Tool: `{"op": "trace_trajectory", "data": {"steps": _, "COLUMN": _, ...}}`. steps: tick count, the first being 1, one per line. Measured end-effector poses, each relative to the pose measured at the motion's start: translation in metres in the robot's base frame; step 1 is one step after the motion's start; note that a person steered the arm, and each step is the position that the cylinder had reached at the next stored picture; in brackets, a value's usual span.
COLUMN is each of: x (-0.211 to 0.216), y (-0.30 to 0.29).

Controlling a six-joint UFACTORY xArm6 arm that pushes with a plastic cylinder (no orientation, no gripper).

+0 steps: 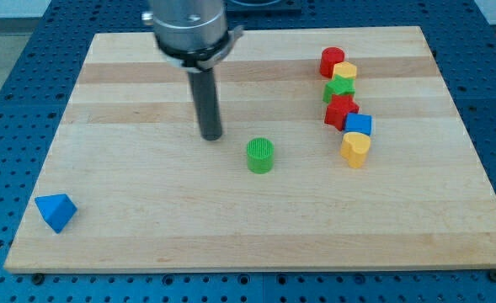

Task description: Place the green circle to the bottom of the yellow heart

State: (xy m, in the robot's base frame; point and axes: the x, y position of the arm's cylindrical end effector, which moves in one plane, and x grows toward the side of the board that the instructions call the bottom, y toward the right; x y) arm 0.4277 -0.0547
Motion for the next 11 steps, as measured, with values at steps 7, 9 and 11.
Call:
{"op": "trace_trajectory", "data": {"steps": 7, "x": 0.082, "y": 0.092}}
{"op": "trace_trajectory", "data": {"steps": 9, "x": 0.085, "y": 0.071}}
{"op": "trace_trajectory", "data": {"steps": 11, "x": 0.110, "y": 0.111}}
